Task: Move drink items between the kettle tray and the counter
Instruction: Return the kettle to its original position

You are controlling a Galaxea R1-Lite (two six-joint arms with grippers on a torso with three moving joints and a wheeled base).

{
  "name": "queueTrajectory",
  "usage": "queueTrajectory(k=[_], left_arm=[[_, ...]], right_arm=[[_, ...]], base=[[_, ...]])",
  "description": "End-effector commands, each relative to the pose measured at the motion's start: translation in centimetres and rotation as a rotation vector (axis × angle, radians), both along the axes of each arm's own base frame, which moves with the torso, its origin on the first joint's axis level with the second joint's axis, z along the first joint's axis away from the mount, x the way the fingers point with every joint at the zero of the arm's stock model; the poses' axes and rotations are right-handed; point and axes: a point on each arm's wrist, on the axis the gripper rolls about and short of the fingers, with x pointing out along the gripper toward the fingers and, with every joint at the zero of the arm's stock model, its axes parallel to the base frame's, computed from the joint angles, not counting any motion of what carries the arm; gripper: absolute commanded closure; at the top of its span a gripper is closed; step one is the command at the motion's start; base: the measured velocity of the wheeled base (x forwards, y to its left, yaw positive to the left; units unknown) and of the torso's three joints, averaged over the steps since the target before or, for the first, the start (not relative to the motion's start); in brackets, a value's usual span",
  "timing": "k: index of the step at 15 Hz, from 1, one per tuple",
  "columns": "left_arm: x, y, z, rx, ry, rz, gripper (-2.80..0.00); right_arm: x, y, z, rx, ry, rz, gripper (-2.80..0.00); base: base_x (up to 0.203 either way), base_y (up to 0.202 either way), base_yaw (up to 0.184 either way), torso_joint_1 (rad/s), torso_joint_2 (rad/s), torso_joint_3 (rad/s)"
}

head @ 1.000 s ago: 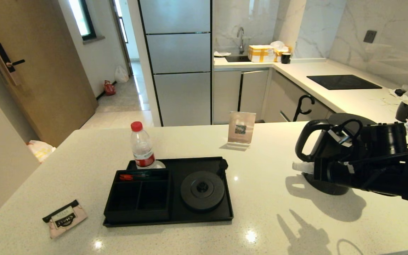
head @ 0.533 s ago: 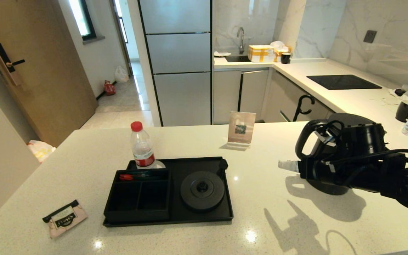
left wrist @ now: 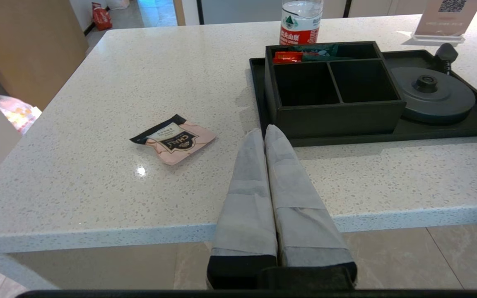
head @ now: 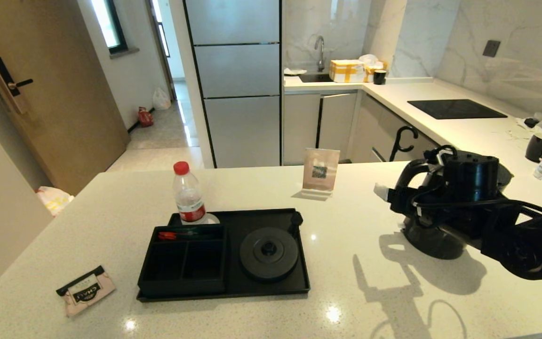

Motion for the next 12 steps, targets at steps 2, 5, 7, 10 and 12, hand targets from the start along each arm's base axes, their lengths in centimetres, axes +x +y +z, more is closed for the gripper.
queueTrajectory(k=[2, 5, 7, 10, 12], left_arm=[[0.0, 0.0, 0.0, 0.000, -0.002, 0.000, 0.00], [0.0, 0.0, 0.0, 0.000, -0.002, 0.000, 0.00], [0.0, 0.0, 0.0, 0.000, -0.002, 0.000, 0.00], [0.0, 0.0, 0.0, 0.000, -0.002, 0.000, 0.00], [0.0, 0.0, 0.0, 0.000, -0.002, 0.000, 0.00]], right_arm=[[0.0, 0.7, -0.2, -0.008, -0.007, -0.012, -2.80], [0.0, 0.7, -0.2, -0.008, -0.007, -0.012, -2.80], [0.0, 0.7, -0.2, -0.008, -0.008, -0.012, -2.80], [2.6, 1.9, -3.1, -0.049, -0.027, -0.107, -2.80], [3.7, 2.7, -4.6, -0.069, -0.044, -0.152, -2.80]], base=[[0.000, 0.000, 0.000, 0.000, 0.00, 0.000], [0.000, 0.000, 0.000, 0.000, 0.00, 0.000], [0.000, 0.000, 0.000, 0.000, 0.00, 0.000], [0.000, 0.000, 0.000, 0.000, 0.00, 0.000], [0.000, 0.000, 0.000, 0.000, 0.00, 0.000]])
